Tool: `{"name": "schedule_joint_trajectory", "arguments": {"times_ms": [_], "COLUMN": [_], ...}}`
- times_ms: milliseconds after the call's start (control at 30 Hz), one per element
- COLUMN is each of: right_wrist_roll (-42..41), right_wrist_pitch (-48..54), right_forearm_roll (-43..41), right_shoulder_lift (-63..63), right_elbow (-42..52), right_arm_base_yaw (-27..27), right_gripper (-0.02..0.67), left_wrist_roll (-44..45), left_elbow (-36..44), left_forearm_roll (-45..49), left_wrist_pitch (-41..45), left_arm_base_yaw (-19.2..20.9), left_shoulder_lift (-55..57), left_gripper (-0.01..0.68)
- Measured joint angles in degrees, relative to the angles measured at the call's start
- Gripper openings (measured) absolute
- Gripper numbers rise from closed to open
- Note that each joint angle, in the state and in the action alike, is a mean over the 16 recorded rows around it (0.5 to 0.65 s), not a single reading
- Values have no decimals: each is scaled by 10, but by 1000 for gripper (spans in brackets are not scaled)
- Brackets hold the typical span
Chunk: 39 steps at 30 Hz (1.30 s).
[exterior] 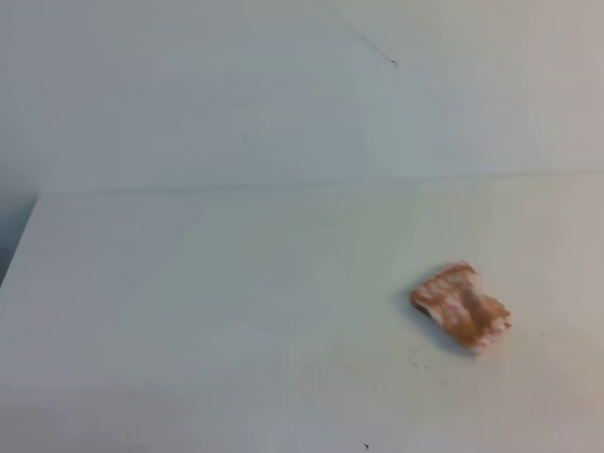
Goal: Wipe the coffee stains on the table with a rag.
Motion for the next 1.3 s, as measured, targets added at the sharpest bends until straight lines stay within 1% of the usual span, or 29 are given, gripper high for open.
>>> {"name": "schedule_joint_trajectory", "arguments": {"times_ms": [167,433,700,1300], "right_wrist_roll": [5,27,31,31], "right_wrist_pitch": [-13,9,19,15], "right_forearm_roll": [1,0,1,1], "right_shoulder_lift": [-11,-11,-11,-12], "right_elbow": [45,81,84,85], "right_arm_base_yaw": [-12,8,26,26], "right_gripper": [-2,-2,-2,-2], "left_wrist_roll": [0,1,1,0], "left_elbow": [0,0,0,0], "left_forearm_roll": [0,0,0,0], "left_wrist_pitch": [0,0,0,0], "left_arm_base_yaw": [0,0,0,0], "left_shoulder_lift": [0,0,0,0], "left_gripper": [-1,-1,-1,-1]}}
